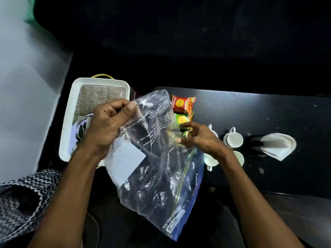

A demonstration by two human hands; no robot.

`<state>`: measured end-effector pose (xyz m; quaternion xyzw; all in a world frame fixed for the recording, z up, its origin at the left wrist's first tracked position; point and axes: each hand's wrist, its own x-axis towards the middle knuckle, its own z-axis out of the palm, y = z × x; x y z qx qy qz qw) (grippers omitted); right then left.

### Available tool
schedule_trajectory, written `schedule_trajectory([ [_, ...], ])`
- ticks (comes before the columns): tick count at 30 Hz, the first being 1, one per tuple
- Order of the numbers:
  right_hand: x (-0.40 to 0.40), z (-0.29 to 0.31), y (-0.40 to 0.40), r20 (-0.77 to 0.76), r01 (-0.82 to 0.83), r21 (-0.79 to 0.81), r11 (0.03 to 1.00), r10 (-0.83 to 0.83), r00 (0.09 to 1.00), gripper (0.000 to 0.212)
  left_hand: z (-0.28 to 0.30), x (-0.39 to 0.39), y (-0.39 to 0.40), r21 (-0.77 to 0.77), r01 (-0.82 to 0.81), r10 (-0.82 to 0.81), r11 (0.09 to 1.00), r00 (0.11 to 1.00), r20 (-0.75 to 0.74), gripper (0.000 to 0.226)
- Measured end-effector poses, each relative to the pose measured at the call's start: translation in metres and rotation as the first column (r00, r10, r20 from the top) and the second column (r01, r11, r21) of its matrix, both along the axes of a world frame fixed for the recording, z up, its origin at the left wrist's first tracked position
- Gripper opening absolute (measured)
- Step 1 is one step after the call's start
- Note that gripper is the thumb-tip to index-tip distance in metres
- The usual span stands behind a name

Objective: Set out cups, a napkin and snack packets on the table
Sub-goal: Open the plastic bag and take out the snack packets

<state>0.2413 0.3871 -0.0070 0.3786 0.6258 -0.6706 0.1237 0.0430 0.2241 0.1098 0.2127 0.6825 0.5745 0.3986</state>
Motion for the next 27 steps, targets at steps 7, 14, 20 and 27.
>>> schedule_trajectory([
  [7, 0.065, 0.054, 0.045, -0.227, -0.024, 0.183, 0.983, 0.066, 0.972, 0.095, 0.024, 0.059, 0.067, 0.060, 0.321, -0.320, 0.945, 0.947, -0.032, 0.022],
  [14, 0.104, 0.080, 0.086, -0.400, 0.081, 0.049, 0.995, -0.055, 0.915, 0.073, 0.048, 0.144, 0.154, 0.110, 0.445, -0.445, 0.889, 0.895, -0.021, 0.030],
  [20, 0.154, 0.097, 0.125, -0.481, 0.147, -0.052, 0.988, -0.154, 0.863, 0.058, 0.060, 0.199, 0.201, 0.157, 0.461, -0.461, 0.873, 0.887, -0.044, 0.027],
  [27, 0.190, 0.110, 0.154, -0.515, 0.162, -0.128, 0.979, -0.205, 0.832, 0.037, 0.061, 0.236, 0.227, 0.222, 0.272, -0.328, 0.936, 0.903, 0.277, 0.032],
])
